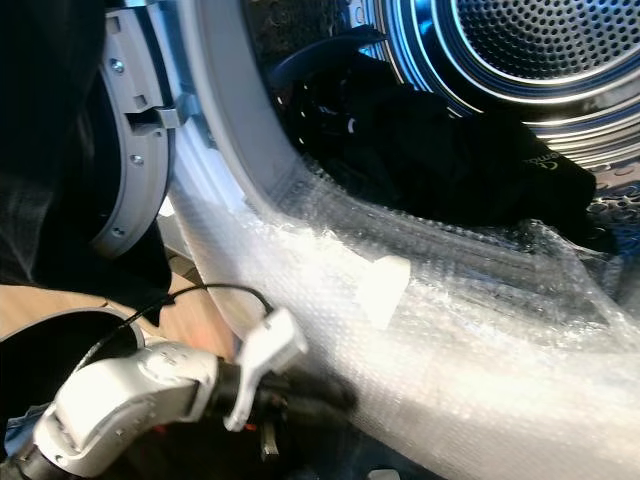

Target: Clothes washing

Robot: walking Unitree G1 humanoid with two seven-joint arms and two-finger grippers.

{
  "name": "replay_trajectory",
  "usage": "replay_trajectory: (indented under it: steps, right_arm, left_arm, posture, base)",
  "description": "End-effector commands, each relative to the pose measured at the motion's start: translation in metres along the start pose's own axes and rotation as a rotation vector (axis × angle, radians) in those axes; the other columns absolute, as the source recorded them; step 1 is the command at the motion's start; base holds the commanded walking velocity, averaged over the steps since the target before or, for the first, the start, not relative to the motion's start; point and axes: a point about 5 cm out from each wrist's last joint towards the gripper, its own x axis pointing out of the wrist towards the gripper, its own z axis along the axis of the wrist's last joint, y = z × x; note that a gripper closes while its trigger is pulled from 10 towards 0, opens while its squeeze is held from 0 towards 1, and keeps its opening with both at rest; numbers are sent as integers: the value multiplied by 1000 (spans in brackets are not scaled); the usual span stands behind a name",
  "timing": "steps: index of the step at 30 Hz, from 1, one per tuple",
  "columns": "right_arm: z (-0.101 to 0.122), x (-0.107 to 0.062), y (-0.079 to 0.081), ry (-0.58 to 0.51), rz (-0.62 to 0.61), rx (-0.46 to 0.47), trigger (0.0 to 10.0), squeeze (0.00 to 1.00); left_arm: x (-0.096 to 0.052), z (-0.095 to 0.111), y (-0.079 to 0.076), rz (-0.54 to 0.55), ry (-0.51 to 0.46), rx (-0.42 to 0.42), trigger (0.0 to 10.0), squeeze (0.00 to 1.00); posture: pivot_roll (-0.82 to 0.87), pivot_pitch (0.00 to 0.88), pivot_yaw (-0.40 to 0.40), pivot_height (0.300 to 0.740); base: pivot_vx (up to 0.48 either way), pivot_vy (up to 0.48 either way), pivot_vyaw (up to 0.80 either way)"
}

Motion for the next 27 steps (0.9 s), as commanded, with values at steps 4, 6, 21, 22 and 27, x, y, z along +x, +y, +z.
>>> replay_trajectory:
  steps: [4, 6, 21, 22, 27]
  right_arm:
    - [-3, 0, -1, -2, -8, 25, 10000, 0]
    - [-4, -1, -2, -2, -8, 25, 10000, 0]
    - [3, -8, -3, -10, 172, -208, 10000, 0]
    - [3, -13, -7, 2, 258, -303, 10000, 0]
    - [2, -24, -20, 6, 282, -386, 10000, 0]
  left_arm:
    - [8, 1, -16, -105, -2, 55, 0, 0]
    - [-2, -5, -7, -32, -4, 29, 0, 0]
    - [-50, -68, 29, 353, 138, -77, 0, 0]
    - [-46, -74, 27, 334, 128, -115, 0, 0]
    - [-46, -77, 27, 332, 107, -137, 0, 0]
  posture:
    - [19, 24, 24, 740]
    - [23, 29, 22, 740]
    - [43, 23, 2, 740]
    - [35, 20, 1, 740]
    - [14, 12, 0, 740]
  base:
    - [0, 0, 0]
    - [0, 0, 0]
    - [0, 0, 0]
    - [0, 0, 0]
    - [0, 0, 0]
